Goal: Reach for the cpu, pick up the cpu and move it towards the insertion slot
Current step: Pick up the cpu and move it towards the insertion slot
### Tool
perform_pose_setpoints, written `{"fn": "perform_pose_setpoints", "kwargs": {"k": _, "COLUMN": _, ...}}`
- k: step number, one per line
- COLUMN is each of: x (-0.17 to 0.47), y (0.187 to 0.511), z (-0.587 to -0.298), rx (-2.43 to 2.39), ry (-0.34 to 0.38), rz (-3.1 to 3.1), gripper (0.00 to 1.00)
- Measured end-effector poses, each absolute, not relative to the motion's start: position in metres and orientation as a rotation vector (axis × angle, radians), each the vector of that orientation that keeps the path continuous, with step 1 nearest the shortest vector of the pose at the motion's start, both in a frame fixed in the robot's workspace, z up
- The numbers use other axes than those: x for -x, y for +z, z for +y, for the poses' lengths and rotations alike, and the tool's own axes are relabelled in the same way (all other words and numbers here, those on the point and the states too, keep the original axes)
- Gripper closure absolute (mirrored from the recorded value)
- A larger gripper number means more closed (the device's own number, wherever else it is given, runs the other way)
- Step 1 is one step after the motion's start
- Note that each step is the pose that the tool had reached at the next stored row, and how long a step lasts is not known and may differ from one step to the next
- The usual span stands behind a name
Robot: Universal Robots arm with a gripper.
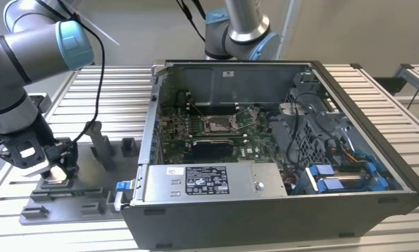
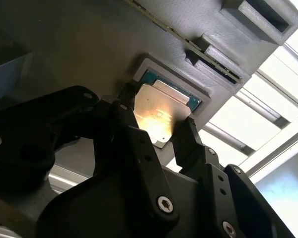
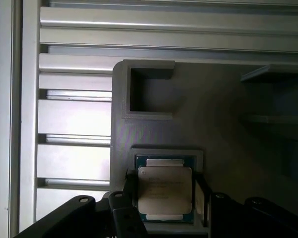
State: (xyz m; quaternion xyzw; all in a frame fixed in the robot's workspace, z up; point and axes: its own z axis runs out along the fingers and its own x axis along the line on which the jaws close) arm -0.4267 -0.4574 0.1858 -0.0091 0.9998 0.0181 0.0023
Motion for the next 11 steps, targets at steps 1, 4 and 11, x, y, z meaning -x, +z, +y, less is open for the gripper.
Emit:
{"fn": "perform_pose_setpoints", "kwargs": {"k": 1, "x": 0.427, "y": 0.187, "z": -0.457, "rx": 0.029, "ry": 0.057, "rz": 3.136, "gripper": 1.00}}
{"fn": "perform_pose_setpoints", "kwargs": {"k": 4, "x": 0.427, "y": 0.193, "z": -0.457, "rx": 0.028, "ry": 0.057, "rz": 3.136, "gripper": 1.00}}
{"fn": "perform_pose_setpoints", "kwargs": {"k": 11, "x": 0.427, "y": 0.210, "z": -0.457, "rx": 0.028, "ry": 0.057, "rz": 3.136, "gripper": 1.00}}
